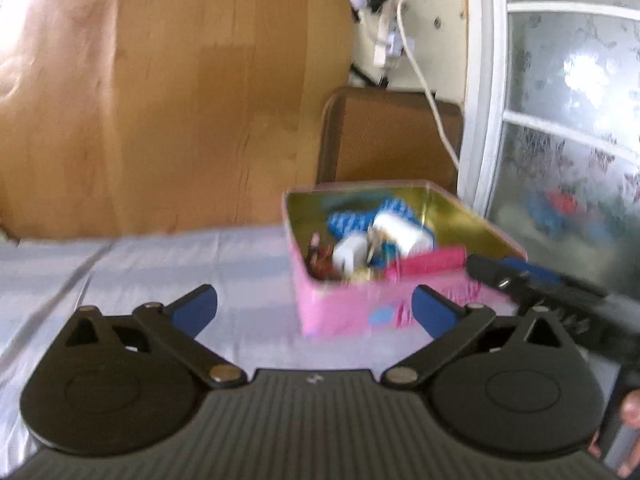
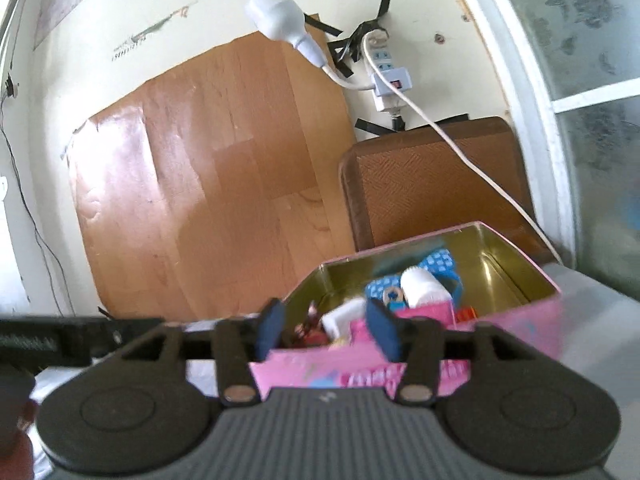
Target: Organize rigid objects
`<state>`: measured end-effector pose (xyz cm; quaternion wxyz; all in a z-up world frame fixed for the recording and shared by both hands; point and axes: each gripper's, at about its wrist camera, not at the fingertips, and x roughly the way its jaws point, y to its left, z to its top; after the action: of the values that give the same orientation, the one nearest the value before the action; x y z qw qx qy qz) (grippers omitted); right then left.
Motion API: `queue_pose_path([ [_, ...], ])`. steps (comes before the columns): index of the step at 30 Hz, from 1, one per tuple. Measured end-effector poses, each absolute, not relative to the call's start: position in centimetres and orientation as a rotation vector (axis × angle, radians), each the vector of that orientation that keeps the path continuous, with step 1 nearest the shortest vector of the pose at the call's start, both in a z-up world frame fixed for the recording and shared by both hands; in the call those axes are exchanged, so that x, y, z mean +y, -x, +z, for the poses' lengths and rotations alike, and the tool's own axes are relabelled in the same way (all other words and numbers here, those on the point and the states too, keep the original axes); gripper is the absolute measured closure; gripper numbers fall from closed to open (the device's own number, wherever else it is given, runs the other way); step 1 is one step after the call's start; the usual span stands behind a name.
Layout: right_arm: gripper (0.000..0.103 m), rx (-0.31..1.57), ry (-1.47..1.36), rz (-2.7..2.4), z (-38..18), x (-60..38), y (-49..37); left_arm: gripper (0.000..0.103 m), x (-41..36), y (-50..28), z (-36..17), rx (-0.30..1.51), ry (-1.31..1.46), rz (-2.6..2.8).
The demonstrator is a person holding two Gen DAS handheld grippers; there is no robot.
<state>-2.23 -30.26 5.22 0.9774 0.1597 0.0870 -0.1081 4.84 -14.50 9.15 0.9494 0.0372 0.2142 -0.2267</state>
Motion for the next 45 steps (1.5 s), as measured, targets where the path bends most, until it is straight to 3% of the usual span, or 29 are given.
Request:
queue_pose_path([
  [2,0.039,0.195,-0.337,-0.22,5.5,-29.1,4.1,0.0,-13.2,-4.0,8.5,0.494,-0.032,-0.453],
  [5,0.001,0.238,-0.36,-0.236,5.7,-27.4,6.5,0.0,-11.1,-1.8,7.8,0.467,0.007,-0.345],
  [6,0.0,0.248,-0.362,-0.24,5.8,-26.9,7.3,0.0,-10.6,-1.0,7.7,0.443,-0.006,-0.312],
  [26,0.0,0.259,-0.261,-0.357,8.2,-22.7,11.7,0.0,-11.3,3.4,7.6,0.382,-0.198,-0.086],
  [45,0.0,0.266,-0.281,-0.35,7.9,-23.0,12.1,0.0,-12.1,4.0,7.8,0.468,-0.195,-0.124],
])
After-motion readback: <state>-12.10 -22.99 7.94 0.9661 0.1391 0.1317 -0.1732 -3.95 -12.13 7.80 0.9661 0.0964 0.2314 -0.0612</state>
